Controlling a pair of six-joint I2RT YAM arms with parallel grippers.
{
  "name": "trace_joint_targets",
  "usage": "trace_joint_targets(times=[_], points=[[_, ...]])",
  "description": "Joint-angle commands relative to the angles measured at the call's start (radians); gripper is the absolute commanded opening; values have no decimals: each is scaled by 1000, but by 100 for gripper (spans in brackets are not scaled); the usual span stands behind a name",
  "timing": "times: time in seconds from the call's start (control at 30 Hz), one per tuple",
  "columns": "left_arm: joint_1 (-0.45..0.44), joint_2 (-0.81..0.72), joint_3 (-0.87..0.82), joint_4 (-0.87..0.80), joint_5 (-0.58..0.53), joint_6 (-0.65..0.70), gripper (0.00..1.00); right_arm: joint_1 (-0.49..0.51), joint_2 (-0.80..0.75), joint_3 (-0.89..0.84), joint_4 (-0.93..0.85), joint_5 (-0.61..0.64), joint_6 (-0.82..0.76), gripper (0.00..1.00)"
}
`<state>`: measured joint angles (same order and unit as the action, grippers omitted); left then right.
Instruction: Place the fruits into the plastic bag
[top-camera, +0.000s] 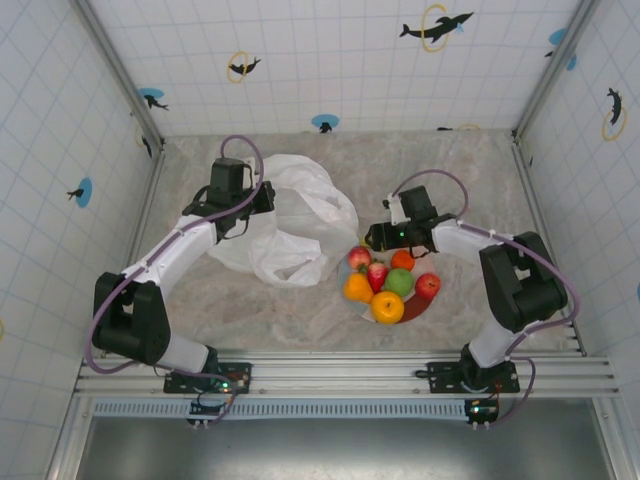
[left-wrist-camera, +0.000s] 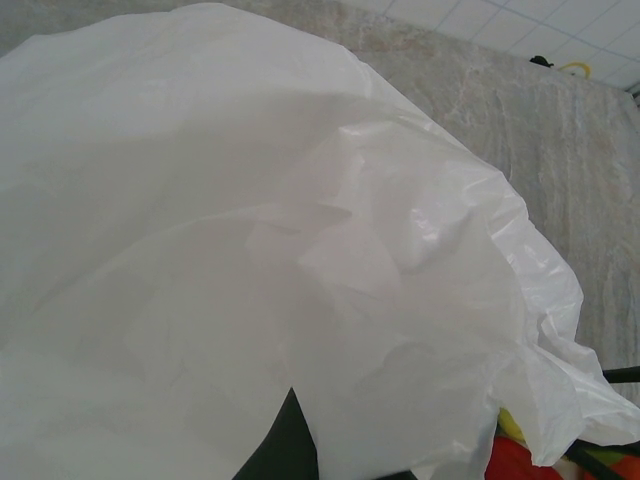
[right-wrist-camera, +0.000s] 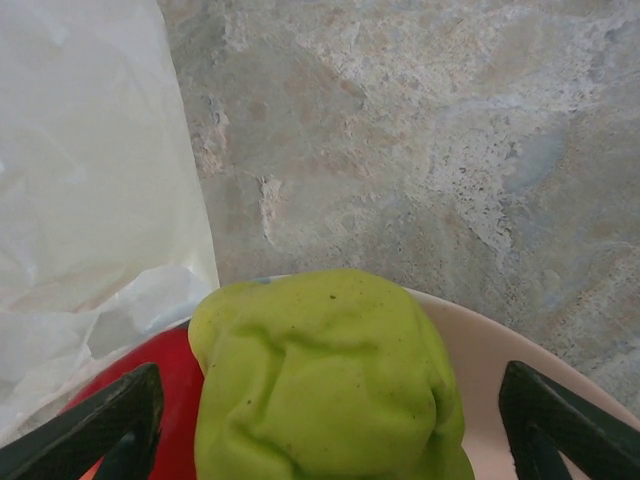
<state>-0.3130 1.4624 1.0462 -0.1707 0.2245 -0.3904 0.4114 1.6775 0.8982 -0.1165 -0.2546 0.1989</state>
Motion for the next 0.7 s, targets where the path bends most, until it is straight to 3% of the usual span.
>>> trace_joint_targets(times=[0.0, 0.37, 0.67], points=[[9, 1, 3, 10, 9, 6, 0, -8, 32, 39, -12, -40, -12, 86], [8, -1, 2, 10, 16, 4, 0, -31, -16, 34, 6, -35, -23, 56], [8, 1, 3, 10, 18, 2, 0, -32, -254, -94, 110, -88, -24, 47]])
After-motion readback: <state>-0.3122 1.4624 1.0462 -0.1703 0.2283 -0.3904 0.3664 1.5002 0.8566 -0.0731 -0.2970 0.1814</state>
